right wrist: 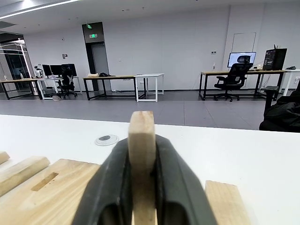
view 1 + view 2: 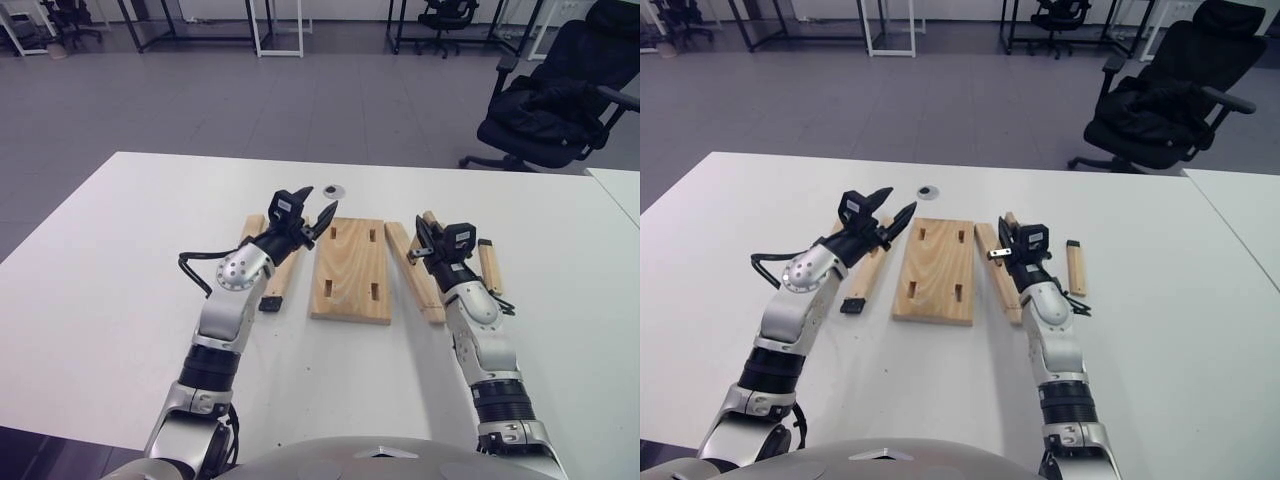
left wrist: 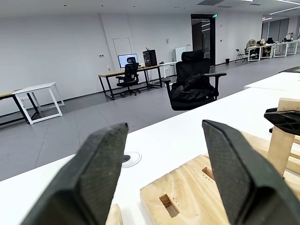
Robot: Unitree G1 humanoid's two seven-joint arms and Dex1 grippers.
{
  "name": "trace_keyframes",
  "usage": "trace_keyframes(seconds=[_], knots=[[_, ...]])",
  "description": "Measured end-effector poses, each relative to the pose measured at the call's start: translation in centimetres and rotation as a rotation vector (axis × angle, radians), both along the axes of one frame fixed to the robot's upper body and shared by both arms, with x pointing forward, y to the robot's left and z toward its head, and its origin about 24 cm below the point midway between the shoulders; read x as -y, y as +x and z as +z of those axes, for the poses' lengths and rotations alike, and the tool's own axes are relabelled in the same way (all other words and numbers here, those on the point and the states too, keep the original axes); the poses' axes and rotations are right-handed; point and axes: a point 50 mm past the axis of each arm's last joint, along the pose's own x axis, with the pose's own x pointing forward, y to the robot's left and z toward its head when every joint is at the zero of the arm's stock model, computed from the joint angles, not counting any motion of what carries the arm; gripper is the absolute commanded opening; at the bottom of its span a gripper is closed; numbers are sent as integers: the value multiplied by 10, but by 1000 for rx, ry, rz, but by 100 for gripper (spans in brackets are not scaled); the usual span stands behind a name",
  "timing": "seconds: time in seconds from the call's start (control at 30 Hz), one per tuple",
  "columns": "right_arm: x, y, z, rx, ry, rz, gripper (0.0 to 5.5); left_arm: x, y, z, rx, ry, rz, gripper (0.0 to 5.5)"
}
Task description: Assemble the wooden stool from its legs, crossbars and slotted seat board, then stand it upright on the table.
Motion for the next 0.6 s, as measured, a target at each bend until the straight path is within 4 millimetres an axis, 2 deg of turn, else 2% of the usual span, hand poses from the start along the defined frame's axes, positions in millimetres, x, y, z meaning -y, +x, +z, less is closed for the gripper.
trace_keyframes(seconds=[0.13,0.17,0.2,0.27,0.37,0.47,0.6], knots=[[1,0,0,1,3,-14,41,3,-1,-1,-2,5,-12,288],[1,0,0,2,7,-16,78,4,-1,-1,-2,6,-14,288],[0,0,1,0,10,-14,87,4,-1,-1,-2,6,-15,288],[-1,-21,-33,-215,23,0,130,3,-1,-1,-3,10,-13,288],[0,-21,-26,-233,53,-5,184,6,-1,-2,-4,10,-23,288],[1,-16,-10,-220,54,-1,255,6,-1,-2,-4,12,-25,288],[3,-20,-4,-362,-15,33,331,6,-1,-2,-2,15,-26,288]])
